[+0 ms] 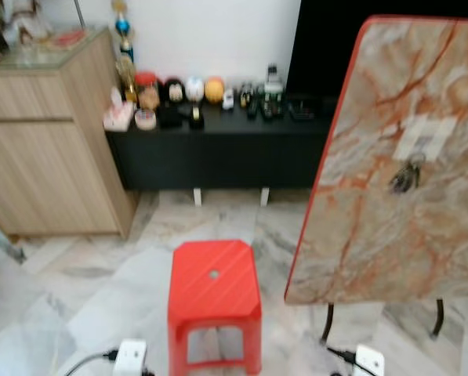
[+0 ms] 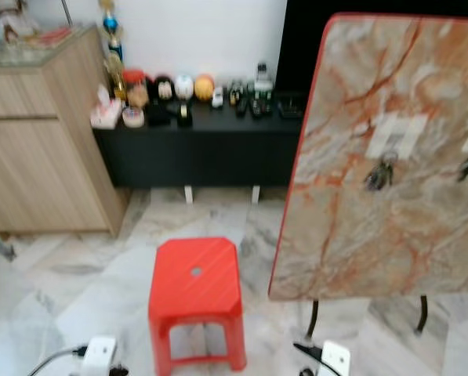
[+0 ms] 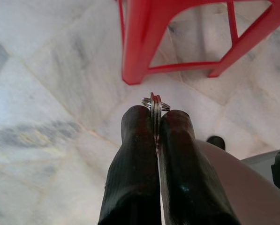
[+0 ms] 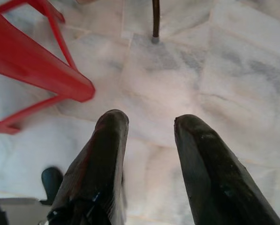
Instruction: Hang keys on a hook
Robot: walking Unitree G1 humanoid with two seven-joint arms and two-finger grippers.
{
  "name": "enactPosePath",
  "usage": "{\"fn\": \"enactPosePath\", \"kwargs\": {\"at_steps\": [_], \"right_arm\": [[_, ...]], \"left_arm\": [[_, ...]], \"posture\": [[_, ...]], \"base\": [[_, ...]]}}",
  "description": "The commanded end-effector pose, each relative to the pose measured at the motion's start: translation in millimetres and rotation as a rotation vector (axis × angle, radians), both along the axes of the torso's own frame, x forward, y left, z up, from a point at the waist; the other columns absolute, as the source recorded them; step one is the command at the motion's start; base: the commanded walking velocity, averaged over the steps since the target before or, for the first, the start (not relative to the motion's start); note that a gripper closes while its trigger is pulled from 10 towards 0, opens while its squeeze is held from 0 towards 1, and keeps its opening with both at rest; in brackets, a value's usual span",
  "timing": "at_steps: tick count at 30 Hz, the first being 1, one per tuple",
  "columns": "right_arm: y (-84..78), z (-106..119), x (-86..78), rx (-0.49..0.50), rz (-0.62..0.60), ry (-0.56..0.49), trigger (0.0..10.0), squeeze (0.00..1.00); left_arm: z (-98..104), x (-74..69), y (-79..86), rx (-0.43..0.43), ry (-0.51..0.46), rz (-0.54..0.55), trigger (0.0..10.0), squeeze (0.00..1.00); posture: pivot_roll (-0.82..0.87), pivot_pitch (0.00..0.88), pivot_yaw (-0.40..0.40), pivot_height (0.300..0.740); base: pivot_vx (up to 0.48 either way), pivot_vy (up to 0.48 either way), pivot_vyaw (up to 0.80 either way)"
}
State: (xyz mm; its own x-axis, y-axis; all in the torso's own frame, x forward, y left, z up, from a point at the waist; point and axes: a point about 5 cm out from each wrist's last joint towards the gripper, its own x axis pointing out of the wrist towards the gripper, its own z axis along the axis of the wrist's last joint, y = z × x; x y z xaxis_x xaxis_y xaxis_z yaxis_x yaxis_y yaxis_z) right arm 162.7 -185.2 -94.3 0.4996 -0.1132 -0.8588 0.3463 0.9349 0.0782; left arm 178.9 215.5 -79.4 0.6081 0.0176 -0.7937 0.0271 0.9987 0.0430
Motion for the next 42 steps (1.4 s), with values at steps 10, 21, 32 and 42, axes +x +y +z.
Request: {"fn": "enactPosePath", "kwargs": {"at_steps": [10,21,32,42], "right_arm": [[3.7,1.9,5.7,0.000,0.026,-0.009,10.0,0.00],[7.4,2.3,7.9,0.017,0.027,-0.004,10.0,0.00],[2.8,5.3,13.2,0.004,0.015,-0.024,10.0,0.00],[0.1,3.5,8.5,0.026,-0.063,-0.021,10.0,0.00]], "left_arm": [[-1.9,-4.6,2.0,0.009,0.019,-0.014,10.0,0.00],[-0.6,-2.4,3.2,0.014,0.014,-0.020,10.0,0.00],[1.4,2.5,1.7,0.010,0.003,-0.020,10.0,0.00],[1.8,3.1,2.5,0.009,0.000,-0.015,10.0,0.00]], "posture": [[0.07,0.000,-0.086,0.740],[0.07,0.000,-0.080,0.740],[0.06,0.000,-0.078,0.740],[0.06,0.000,-0.072,0.740]], "base": [[0.000,-0.361,0.00],[0.000,-0.361,-0.55],[0.000,-0.360,-0.29],[0.000,-0.361,0.00]]}}
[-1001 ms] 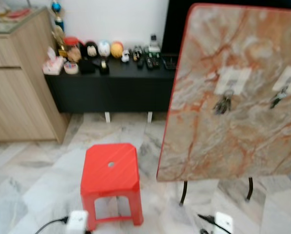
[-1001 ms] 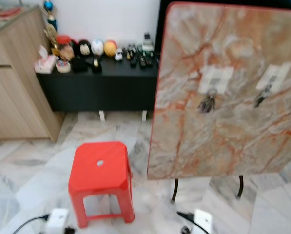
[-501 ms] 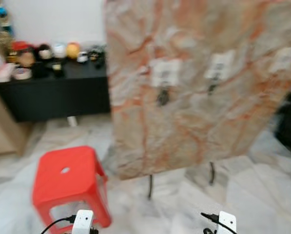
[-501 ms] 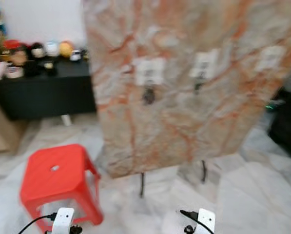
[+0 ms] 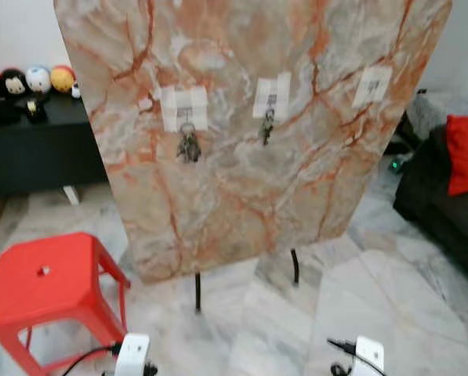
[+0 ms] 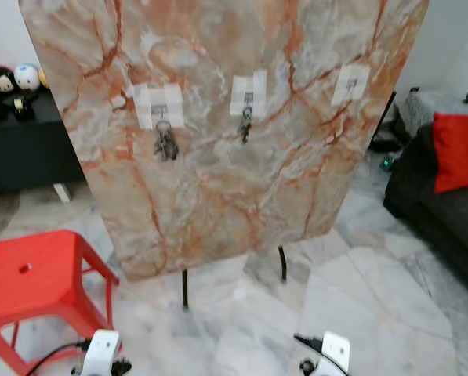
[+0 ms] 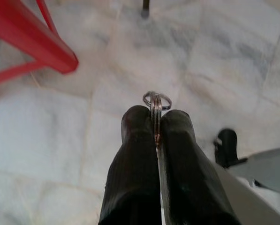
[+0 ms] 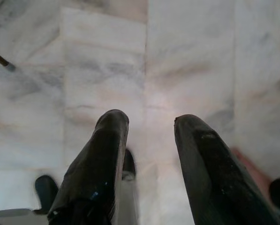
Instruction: Hang keys on a hook
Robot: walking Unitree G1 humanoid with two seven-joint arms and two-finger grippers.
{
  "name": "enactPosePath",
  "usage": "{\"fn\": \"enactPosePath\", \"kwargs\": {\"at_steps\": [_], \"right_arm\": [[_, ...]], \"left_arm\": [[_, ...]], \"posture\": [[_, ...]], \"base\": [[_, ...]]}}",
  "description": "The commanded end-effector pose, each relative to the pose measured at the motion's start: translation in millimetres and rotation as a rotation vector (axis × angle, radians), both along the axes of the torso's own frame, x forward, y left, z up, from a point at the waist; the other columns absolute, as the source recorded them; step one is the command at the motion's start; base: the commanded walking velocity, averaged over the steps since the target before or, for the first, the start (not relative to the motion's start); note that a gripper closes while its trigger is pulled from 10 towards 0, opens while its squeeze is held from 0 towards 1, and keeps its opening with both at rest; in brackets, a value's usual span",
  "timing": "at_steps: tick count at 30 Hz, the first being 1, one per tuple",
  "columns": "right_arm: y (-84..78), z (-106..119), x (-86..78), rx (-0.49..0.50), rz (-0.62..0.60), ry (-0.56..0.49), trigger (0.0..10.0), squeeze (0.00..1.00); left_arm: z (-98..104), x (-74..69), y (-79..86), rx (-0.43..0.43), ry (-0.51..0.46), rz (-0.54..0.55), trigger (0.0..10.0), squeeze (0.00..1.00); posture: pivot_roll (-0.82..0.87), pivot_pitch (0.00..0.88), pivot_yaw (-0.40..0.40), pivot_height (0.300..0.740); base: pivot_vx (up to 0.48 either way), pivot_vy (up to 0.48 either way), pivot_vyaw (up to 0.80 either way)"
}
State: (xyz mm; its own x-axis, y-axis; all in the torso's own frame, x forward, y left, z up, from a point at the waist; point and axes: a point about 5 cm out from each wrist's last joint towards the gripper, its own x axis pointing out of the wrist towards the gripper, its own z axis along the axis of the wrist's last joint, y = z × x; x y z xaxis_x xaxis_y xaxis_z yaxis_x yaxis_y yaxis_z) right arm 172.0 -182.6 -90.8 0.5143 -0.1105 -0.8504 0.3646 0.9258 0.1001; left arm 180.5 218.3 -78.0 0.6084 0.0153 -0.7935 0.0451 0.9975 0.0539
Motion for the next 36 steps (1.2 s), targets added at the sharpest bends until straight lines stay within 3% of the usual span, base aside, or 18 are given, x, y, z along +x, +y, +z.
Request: {"fn": "enactPosePath", "kwargs": {"at_steps": [1,12,19,25,31,33,36], "right_arm": [[-4.0,-0.4,-1.9,0.015,-0.070,0.000,10.0,0.00],[-6.8,-1.7,-5.8,0.018,-0.078,0.003,10.0,0.00],[-10.6,-1.9,-7.6,0.012,-0.083,0.006,10.0,0.00],[-13.0,-1.4,-7.3,0.008,-0.078,0.003,10.0,0.00],[-10.6,0.7,-2.1,0.016,-0.071,-0.024,10.0,0.00],[-10.2,1.2,-1.1,0.017,-0.067,-0.031,10.0,0.00],[-11.1,1.1,-1.6,0.015,-0.067,-0.030,10.0,0.00]], "left_arm": [[0.3,1.2,-0.6,0.002,0.002,-0.009,10.0,0.00],[1.0,2.1,-1.6,0.008,-0.014,-0.020,10.0,0.00],[12.8,20.9,-0.4,0.039,-0.113,-0.047,10.0,0.00],[43.7,58.5,-1.5,0.037,-0.357,-0.083,10.0,0.00],[82.5,92.6,-26.5,0.005,-0.633,-0.198,10.0,0.00],[94.2,98.7,-31.6,-0.022,-0.715,-0.193,10.0,0.00],[99.4,99.1,-35.0,-0.024,-0.755,-0.203,10.0,0.00]], "posture": [[0.06,0.000,-0.072,0.740],[0.06,0.000,-0.075,0.740],[0.05,0.000,-0.078,0.740],[0.06,0.000,-0.087,0.740],[0.06,0.000,-0.088,0.740],[0.05,0.000,-0.088,0.740],[0.05,0.000,-0.089,0.740]], "base": [[0.000,-0.356,0.00],[0.000,-0.131,0.00],[0.000,0.000,0.00],[0.000,0.000,0.00],[0.000,0.000,0.00],[0.000,0.000,0.00],[0.000,0.000,0.00]]}}
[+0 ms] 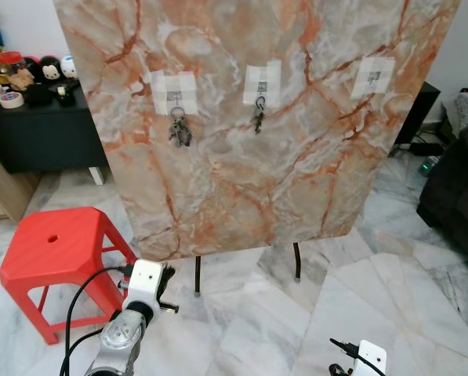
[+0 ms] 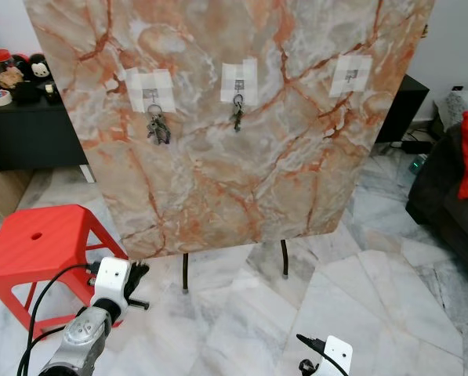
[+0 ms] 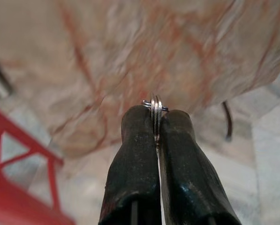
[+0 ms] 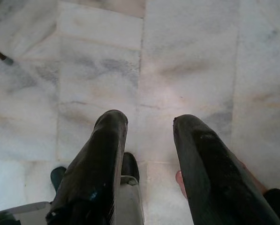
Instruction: Hang keys on a hook
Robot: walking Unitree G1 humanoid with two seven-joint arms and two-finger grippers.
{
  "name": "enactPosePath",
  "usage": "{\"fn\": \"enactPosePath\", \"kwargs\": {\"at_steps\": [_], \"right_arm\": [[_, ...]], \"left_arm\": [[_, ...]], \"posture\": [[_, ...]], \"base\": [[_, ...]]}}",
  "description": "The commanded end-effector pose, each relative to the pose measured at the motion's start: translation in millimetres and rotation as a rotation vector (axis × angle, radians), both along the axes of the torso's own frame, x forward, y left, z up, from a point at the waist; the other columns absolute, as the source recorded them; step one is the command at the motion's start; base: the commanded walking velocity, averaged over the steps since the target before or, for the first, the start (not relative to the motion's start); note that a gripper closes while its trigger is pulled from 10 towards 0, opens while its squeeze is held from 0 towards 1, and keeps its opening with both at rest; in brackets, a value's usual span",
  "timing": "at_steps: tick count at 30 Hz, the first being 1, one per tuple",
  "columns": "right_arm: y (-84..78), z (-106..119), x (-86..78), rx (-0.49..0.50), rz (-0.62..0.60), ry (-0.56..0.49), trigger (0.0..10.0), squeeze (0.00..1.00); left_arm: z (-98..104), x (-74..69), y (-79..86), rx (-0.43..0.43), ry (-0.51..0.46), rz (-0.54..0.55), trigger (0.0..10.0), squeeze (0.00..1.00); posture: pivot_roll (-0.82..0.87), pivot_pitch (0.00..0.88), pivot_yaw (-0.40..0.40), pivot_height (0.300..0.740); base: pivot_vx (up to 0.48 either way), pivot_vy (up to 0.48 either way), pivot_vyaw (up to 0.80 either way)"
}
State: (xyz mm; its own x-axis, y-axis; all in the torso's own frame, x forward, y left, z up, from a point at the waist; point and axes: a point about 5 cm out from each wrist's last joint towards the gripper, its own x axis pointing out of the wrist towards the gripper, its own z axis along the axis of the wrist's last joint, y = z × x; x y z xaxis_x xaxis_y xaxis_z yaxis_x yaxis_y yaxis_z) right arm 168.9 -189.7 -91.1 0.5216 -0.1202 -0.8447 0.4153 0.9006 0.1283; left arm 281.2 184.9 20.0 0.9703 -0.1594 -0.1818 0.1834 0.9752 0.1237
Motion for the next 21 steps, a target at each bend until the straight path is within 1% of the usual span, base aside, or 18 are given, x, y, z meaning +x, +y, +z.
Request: {"fn": "enactPosePath", "kwargs": {"at_steps": [1,5,9,11,14,17,21], "right_arm": [[-4.3,1.2,1.1,-0.009,-0.009,-0.011,10.0,0.00],[-6.4,0.3,-1.6,-0.014,-0.004,-0.003,10.0,0.00],[-6.3,-1.7,-5.9,-0.014,0.005,0.021,10.0,0.00],[-5.3,-2.1,-6.5,-0.011,0.010,0.024,10.0,0.00],[-3.0,-2.3,-6.0,-0.008,0.019,0.028,10.0,0.00],[-1.6,-2.1,-5.0,-0.005,0.037,0.027,10.0,0.00],[-0.7,-2.6,-5.9,0.000,0.030,0.029,10.0,0.00]], "left_arm": [[2.5,-2.4,-2.5,-0.012,-0.031,-0.008,10.0,0.00],[10.4,-6.8,-5.0,-0.034,-0.090,-0.021,10.0,0.00],[16.9,-3.7,-8.1,-0.065,-0.108,-0.028,10.0,0.00],[20.6,0.1,-10.4,-0.096,-0.111,-0.024,10.0,0.00],[27.3,4.9,-15.0,-0.118,-0.130,-0.027,10.0,0.00],[28.7,7.1,-19.3,-0.122,-0.125,-0.039,10.0,0.00],[28.3,6.5,-25.0,-0.119,-0.118,-0.067,10.0,0.00]], "posture": [[0.05,0.000,-0.089,0.740],[0.05,0.000,-0.097,0.740],[0.06,0.000,-0.105,0.740],[0.07,0.000,-0.106,0.740],[0.06,0.000,-0.103,0.740],[0.05,0.000,-0.101,0.740],[0.05,0.000,-0.100,0.740]], "base": [[0.000,0.000,0.00],[0.000,0.000,0.00],[0.000,0.000,0.00],[0.000,0.000,-0.49],[0.000,0.000,-0.67],[0.000,0.000,-0.76],[0.000,0.000,-0.75]]}}
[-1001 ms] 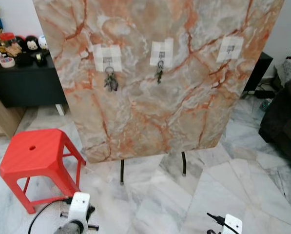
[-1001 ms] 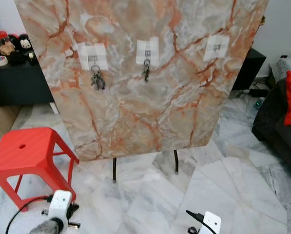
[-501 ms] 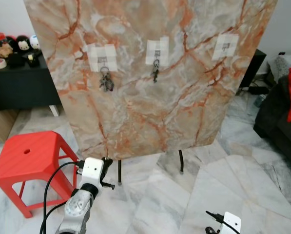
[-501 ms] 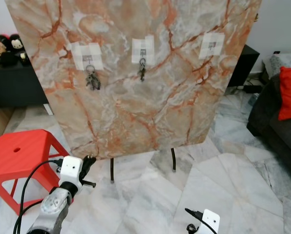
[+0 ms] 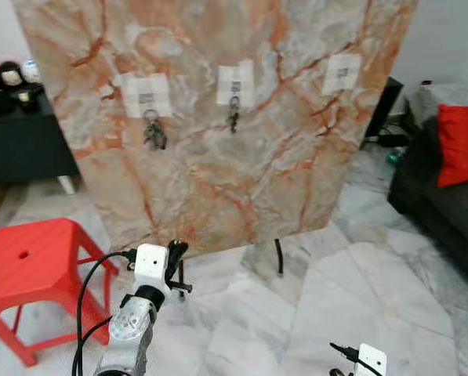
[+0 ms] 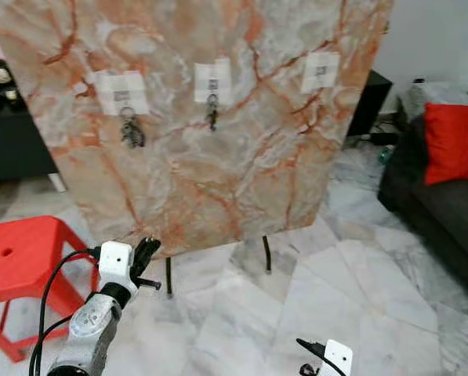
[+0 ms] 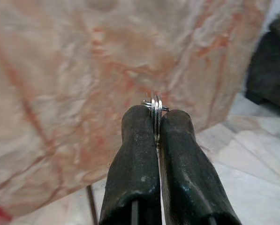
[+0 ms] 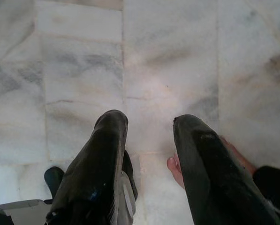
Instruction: Hang keys on a hook
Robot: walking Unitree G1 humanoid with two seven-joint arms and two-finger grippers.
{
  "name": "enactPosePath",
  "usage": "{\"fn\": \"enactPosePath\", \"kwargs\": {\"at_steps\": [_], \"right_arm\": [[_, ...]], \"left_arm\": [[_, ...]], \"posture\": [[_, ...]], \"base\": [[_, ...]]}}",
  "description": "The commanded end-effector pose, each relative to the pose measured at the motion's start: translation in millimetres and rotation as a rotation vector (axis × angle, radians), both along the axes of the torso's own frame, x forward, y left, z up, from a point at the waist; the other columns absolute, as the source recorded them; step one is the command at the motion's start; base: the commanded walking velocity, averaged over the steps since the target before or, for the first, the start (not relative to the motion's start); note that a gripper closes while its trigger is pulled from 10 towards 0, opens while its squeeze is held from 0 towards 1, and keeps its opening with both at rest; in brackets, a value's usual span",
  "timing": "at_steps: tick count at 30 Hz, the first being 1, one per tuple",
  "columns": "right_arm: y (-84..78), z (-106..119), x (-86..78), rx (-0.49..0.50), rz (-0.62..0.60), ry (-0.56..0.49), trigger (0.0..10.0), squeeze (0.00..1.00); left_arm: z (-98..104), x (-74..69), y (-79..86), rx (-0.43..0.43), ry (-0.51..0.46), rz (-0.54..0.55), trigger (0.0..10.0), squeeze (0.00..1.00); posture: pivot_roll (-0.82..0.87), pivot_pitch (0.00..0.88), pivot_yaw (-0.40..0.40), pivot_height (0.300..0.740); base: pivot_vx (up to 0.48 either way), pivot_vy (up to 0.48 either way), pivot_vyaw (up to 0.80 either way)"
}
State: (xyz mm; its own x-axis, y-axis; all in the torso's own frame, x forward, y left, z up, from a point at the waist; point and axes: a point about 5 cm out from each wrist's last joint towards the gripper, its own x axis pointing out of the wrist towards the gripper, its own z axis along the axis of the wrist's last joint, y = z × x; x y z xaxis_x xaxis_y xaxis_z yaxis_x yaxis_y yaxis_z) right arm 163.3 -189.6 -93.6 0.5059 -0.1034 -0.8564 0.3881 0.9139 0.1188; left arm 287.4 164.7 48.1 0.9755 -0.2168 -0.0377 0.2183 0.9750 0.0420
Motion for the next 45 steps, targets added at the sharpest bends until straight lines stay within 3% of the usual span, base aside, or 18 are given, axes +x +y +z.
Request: {"fn": "enactPosePath", "kwargs": {"at_steps": [1,14,22,45], "right_arm": [[-0.7,-0.2,-0.5,0.001,-0.003,0.007,10.0,0.00],[1.5,-0.7,-1.0,-0.002,0.014,0.012,10.0,0.00],[0.5,0.4,0.9,-0.013,0.004,0.000,10.0,0.00],[-1.3,1.0,1.9,-0.029,0.017,0.002,10.0,0.00]], "left_arm": [[0.3,0.1,-5.1,-0.010,0.007,-0.022,10.0,0.00],[7.9,1.3,-12.8,-0.002,-0.015,-0.081,10.0,0.00],[12.5,2.5,-17.9,0.001,-0.032,-0.114,10.0,0.00],[13.8,3.3,-20.2,0.007,-0.030,-0.129,10.0,0.00]], "posture": [[0.05,0.000,-0.100,0.740],[0.06,0.000,-0.094,0.740],[0.06,0.000,-0.094,0.740],[0.06,0.000,-0.099,0.740]], "base": [[0.000,0.000,-0.75],[0.000,0.000,-0.73],[0.000,0.000,0.00],[0.325,0.000,-0.22]]}}
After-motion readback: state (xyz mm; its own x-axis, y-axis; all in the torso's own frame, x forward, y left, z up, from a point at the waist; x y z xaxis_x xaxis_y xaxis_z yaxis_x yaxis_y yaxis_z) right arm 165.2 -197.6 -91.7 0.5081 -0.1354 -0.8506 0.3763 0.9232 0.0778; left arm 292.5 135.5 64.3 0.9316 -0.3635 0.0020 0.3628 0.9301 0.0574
